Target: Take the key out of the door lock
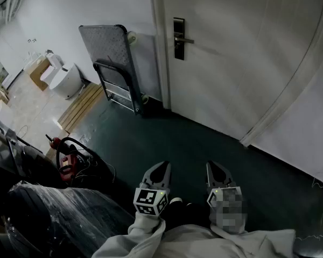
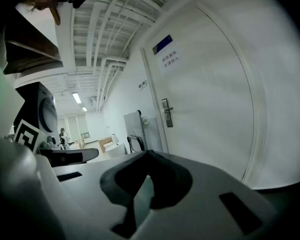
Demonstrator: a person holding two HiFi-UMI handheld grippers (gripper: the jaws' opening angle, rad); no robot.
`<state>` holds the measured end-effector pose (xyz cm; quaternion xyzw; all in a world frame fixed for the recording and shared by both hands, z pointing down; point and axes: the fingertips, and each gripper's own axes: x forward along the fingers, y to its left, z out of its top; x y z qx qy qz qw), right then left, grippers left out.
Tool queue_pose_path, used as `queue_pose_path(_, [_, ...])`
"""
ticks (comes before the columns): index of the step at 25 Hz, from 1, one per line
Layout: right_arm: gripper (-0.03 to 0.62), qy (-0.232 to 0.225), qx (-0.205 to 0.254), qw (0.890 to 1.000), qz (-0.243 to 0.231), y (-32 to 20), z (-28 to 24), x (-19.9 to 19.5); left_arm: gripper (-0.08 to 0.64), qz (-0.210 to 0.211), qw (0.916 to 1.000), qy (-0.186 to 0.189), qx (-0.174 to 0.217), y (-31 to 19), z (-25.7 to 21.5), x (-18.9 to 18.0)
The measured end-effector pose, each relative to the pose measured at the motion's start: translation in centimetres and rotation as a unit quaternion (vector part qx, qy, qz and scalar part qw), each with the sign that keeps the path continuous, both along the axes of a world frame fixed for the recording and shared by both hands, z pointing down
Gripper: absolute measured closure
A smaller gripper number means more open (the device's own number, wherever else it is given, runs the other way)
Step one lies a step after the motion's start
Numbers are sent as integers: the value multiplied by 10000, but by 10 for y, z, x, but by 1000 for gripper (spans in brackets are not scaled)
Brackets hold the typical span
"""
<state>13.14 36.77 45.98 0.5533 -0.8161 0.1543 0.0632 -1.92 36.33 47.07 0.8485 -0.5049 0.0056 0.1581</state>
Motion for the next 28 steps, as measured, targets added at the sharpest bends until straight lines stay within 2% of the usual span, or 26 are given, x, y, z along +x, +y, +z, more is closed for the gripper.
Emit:
queue_pose_path(19, [541, -68, -119, 9997, 215, -11, 9, 9, 534, 142, 9999, 61, -17, -17, 0, 9])
queue_pose_path(28, [541, -50, -76, 9994, 324, -26, 13, -2, 534, 194, 9998, 39, -16, -31, 6, -7])
